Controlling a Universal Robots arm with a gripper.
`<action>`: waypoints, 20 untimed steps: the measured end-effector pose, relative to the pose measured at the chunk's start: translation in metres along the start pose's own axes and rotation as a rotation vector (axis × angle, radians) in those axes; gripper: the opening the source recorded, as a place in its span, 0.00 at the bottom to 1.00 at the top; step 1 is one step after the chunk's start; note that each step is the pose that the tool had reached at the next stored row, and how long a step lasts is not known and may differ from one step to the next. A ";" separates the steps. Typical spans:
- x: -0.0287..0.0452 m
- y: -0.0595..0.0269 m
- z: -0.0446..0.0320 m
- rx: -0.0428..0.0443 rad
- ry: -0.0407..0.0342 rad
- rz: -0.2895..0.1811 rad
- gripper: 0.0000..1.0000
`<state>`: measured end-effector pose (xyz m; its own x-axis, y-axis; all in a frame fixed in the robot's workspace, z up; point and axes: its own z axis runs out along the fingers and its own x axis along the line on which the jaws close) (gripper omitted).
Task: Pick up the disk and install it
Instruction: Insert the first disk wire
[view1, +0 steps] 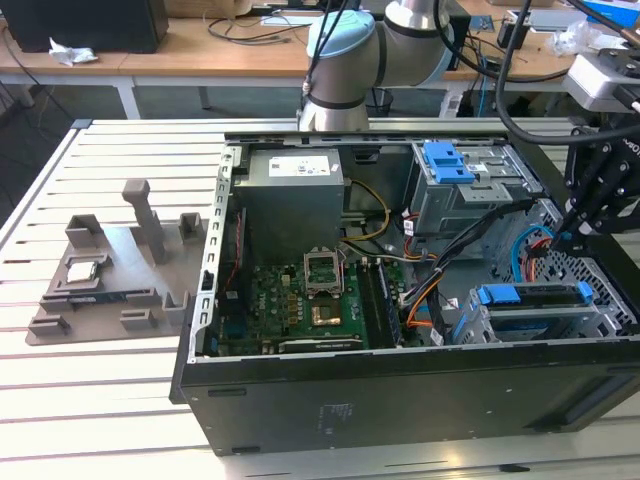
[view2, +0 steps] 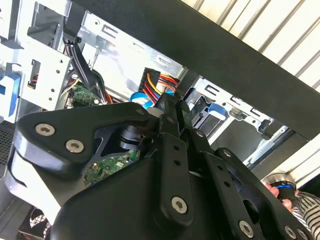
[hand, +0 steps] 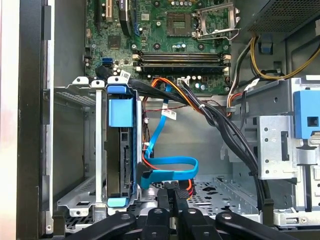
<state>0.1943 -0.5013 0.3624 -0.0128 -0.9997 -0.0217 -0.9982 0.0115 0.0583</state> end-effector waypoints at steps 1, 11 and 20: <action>0.0000 0.0000 0.0000 0.0000 0.0000 0.000 0.16; 0.0316 0.0068 0.0024 0.0000 0.0005 0.000 0.16; 0.0384 0.0154 0.0170 0.0000 0.0009 0.000 0.16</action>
<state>0.1775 -0.5391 0.3455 -0.0126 -0.9997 -0.0208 -0.9982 0.0114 0.0583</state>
